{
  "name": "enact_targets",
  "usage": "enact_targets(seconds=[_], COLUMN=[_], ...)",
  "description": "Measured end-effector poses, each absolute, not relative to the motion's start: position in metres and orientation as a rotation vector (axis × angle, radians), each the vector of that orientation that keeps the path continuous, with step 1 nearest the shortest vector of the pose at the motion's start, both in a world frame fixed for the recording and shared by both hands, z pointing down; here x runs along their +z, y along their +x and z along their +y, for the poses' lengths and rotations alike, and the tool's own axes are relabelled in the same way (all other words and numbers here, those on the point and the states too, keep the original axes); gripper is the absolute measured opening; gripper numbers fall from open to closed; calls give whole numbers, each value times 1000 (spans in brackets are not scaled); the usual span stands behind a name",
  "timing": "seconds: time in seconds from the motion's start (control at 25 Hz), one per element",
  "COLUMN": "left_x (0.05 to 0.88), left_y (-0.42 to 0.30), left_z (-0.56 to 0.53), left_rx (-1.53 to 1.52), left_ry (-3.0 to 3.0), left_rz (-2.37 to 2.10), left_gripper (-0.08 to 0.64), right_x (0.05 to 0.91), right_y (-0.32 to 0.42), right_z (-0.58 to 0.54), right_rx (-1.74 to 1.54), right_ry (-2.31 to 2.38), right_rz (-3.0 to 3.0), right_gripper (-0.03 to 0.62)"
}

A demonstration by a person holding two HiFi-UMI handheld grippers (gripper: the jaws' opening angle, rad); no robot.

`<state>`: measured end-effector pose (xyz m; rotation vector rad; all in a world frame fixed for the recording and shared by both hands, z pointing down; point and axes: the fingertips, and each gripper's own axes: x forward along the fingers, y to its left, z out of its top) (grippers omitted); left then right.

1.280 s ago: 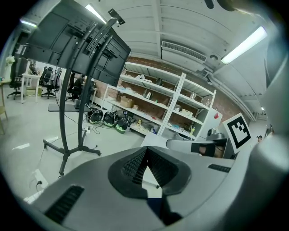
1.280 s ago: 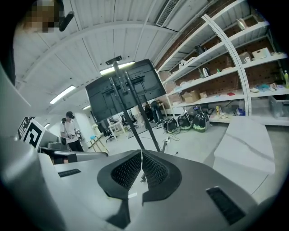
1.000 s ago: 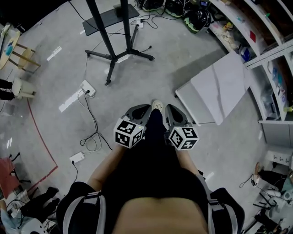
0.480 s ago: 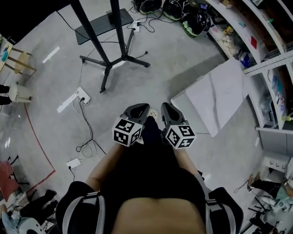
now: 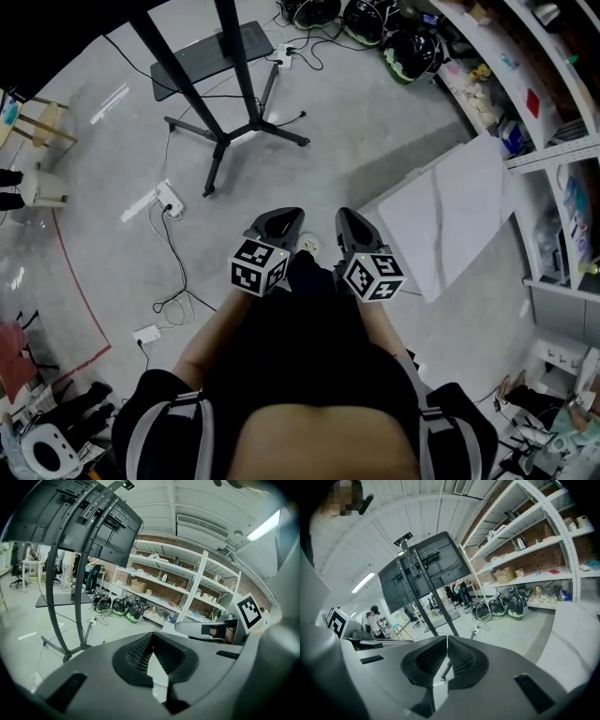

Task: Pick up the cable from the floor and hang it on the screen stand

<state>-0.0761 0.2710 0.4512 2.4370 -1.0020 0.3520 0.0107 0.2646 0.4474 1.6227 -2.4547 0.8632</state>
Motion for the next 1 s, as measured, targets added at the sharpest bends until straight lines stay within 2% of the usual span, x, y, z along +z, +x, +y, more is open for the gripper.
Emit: enact_targets(seconds=[0.48, 1.0], left_x=[462, 473], left_y=[-35, -48], left_z=[208, 193], left_rx=[386, 404], left_ry=[2452, 2357], left_rz=[-1013, -1084], left_gripper=[8, 8], right_x=[457, 473], right_y=[40, 28], right_z=[193, 182], right_rx=[867, 950], right_ry=[1556, 1466], right_rz=[-2495, -2491], right_gripper=[25, 25])
